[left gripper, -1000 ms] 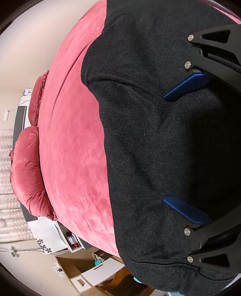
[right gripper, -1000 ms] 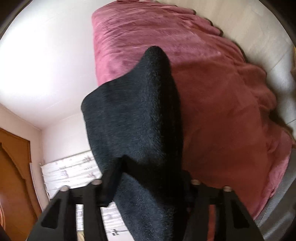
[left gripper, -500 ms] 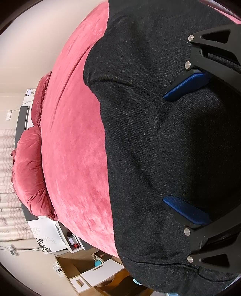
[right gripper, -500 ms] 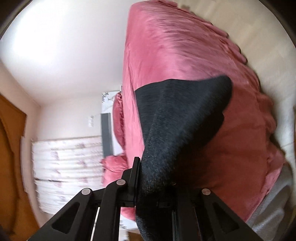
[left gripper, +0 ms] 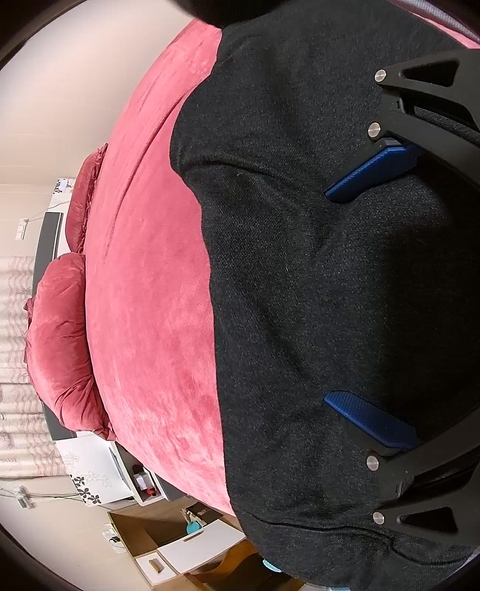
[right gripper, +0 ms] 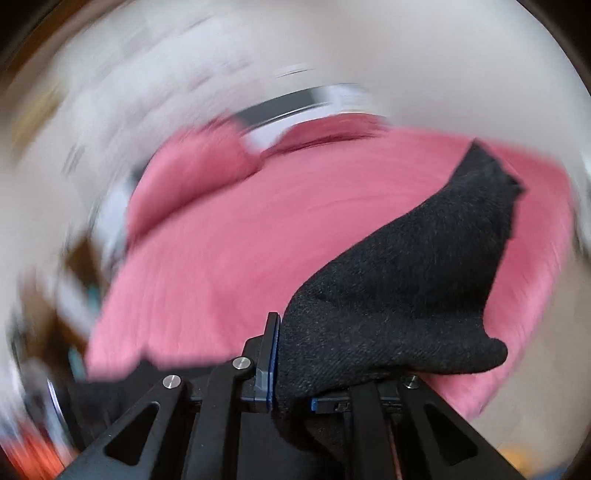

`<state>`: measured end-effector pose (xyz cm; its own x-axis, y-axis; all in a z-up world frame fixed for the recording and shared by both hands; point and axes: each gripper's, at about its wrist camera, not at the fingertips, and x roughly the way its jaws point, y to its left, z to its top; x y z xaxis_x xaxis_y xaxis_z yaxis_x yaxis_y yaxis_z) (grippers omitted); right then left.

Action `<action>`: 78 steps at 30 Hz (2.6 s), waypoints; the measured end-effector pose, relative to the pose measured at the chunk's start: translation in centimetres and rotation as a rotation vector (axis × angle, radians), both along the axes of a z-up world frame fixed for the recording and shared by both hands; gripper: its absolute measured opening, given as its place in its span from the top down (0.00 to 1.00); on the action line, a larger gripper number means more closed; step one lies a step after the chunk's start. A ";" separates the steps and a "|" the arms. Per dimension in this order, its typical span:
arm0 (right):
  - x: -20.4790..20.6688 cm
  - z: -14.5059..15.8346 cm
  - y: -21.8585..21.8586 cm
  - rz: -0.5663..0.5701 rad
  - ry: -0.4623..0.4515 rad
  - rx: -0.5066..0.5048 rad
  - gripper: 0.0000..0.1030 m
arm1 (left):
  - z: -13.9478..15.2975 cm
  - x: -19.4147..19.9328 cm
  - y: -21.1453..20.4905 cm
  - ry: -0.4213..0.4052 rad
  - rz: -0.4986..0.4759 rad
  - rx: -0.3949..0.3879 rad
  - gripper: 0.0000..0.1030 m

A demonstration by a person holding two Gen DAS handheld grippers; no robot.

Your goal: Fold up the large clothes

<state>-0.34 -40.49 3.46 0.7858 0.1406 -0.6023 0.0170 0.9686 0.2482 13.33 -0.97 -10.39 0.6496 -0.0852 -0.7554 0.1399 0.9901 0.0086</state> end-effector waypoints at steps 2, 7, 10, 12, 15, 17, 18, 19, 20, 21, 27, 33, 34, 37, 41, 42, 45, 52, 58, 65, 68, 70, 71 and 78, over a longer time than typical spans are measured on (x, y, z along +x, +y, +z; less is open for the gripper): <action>0.0 -1.4 7.0 0.189 0.035 -0.207 0.88 | 0.0 0.0 0.0 0.000 0.000 -0.001 0.00; -0.5 -11.4 20.4 0.586 0.329 -0.549 0.69 | 0.0 0.1 0.1 -0.001 -0.001 -0.011 0.00; -1.8 -13.7 24.0 0.624 0.342 -0.685 0.53 | 0.0 0.0 0.3 -0.002 -0.002 -0.021 0.00; -2.5 -12.9 24.6 0.667 0.323 -0.696 0.53 | -0.1 0.0 0.4 -0.003 -0.002 -0.024 0.00; -2.8 -11.1 23.4 0.684 0.386 -0.522 0.53 | 0.1 0.0 0.4 0.009 -0.008 -0.022 0.00; -2.4 -9.7 21.6 0.641 0.407 -0.365 0.53 | 0.7 -0.4 0.4 0.019 -0.002 -0.034 0.02; -2.2 -9.0 20.2 0.598 0.415 -0.282 0.53 | 1.2 -0.7 0.4 0.015 -0.001 -0.057 0.02; -2.0 -8.4 18.8 0.547 0.422 -0.213 0.53 | 1.6 -1.0 0.3 0.011 -0.002 -0.080 0.03; -1.7 -7.7 16.8 0.474 0.423 -0.132 0.53 | 2.3 -1.5 0.2 0.004 -0.005 -0.137 0.03; -1.8 -7.2 15.1 0.411 0.416 -0.071 0.53 | 2.9 -1.8 -0.1 0.000 -0.014 -0.188 0.03; -2.7 -6.8 6.3 0.048 0.330 0.203 0.52 | 6.0 -2.4 -6.3 0.043 -0.228 -0.380 0.04; -1.2 -9.3 4.6 -0.051 0.424 0.165 0.52 | 5.7 -0.7 -14.5 0.098 -0.424 -0.249 0.69; -1.2 -9.8 3.8 -0.075 0.431 0.155 0.53 | 4.7 -0.4 -15.8 0.161 -0.440 -0.201 0.90; -1.6 -10.3 2.1 -0.130 0.467 0.135 0.57 | 2.9 -0.8 -14.8 0.276 -0.407 -0.279 0.91; -2.4 -11.0 1.0 -0.155 0.477 0.165 0.57 | 3.0 -4.9 -12.0 0.242 -0.448 -0.286 0.91; -3.0 -10.7 0.7 -0.154 0.474 0.165 0.57 | 3.1 -5.5 -11.7 0.236 -0.456 -0.277 0.91; -2.9 -11.1 1.5 -0.142 0.481 0.110 0.55 | 4.0 -6.3 -11.8 0.215 -0.476 -0.251 0.88; -3.3 -10.8 1.5 -0.133 0.480 0.098 0.55 | 3.7 -3.0 -9.6 0.260 -0.258 -0.397 0.09; -5.7 -9.1 -3.1 -0.300 0.376 0.337 0.55 | 1.3 -0.5 -14.0 0.454 -0.296 -0.357 0.42; -8.9 -7.3 -8.0 -0.506 0.317 0.362 0.55 | 8.3 -1.8 -13.7 0.372 -0.396 -0.558 0.82; -8.4 -7.0 -7.7 -0.481 0.310 0.328 0.55 | 9.6 -3.1 -12.3 0.312 -0.395 -0.511 0.82; -7.1 -7.7 -6.5 -0.432 0.323 0.315 0.55 | 6.1 -3.7 -12.1 0.356 -0.354 -0.383 0.80; -6.7 -8.0 -5.9 -0.410 0.330 0.307 0.55 | 4.1 -3.9 -12.8 0.392 -0.355 -0.311 0.77; -4.4 -7.6 -0.9 -0.224 0.353 0.105 0.52 | 3.5 -7.3 -15.3 0.259 -0.482 -0.143 0.23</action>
